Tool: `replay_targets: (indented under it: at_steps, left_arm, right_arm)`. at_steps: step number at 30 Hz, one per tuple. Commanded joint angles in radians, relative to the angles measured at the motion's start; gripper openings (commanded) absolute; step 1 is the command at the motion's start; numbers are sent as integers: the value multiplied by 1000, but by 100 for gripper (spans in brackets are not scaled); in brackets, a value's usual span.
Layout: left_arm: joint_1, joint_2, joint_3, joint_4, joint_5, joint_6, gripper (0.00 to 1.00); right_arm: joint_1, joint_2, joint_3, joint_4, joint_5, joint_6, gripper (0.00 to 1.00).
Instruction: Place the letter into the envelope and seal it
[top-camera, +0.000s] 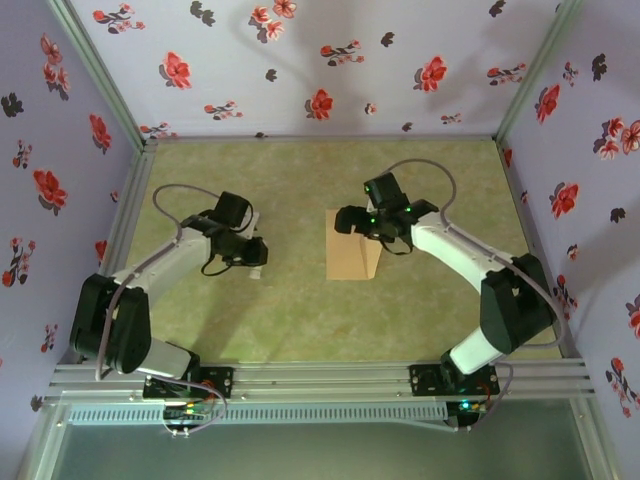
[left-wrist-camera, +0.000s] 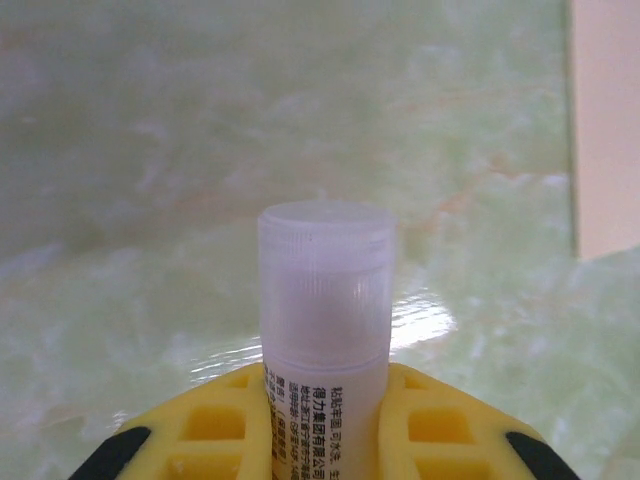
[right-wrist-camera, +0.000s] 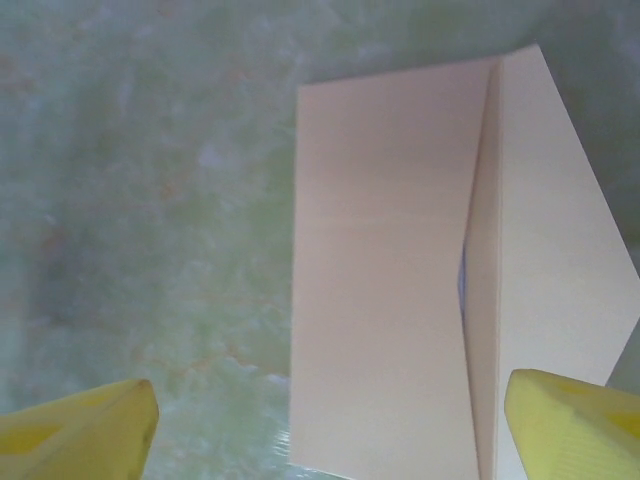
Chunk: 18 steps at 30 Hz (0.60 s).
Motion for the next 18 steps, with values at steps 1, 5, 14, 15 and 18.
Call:
replay_targets:
  at_steps: [1,5,14,15,18]
  left_arm:
    - [-12,-49,28,23,145,100,0]
    - [-30,-102,8,91,238,166,0]
    - [-44,-152,-17,202,356,229,0]
    - [-45,-149,-14,206,368,231,0]
    - [-47,-131,3,209,398,239,0]
  right_arm:
    - [-19,-47,43,9,-100,-38,88]
    - [-23,-48,71,34,-227,-42,83]
    - [-6,-23,69,148,-442,41,73]
    - [2,-21,68,159,-460,45,73]
    - [34,-11,83,170,-506,45,73]
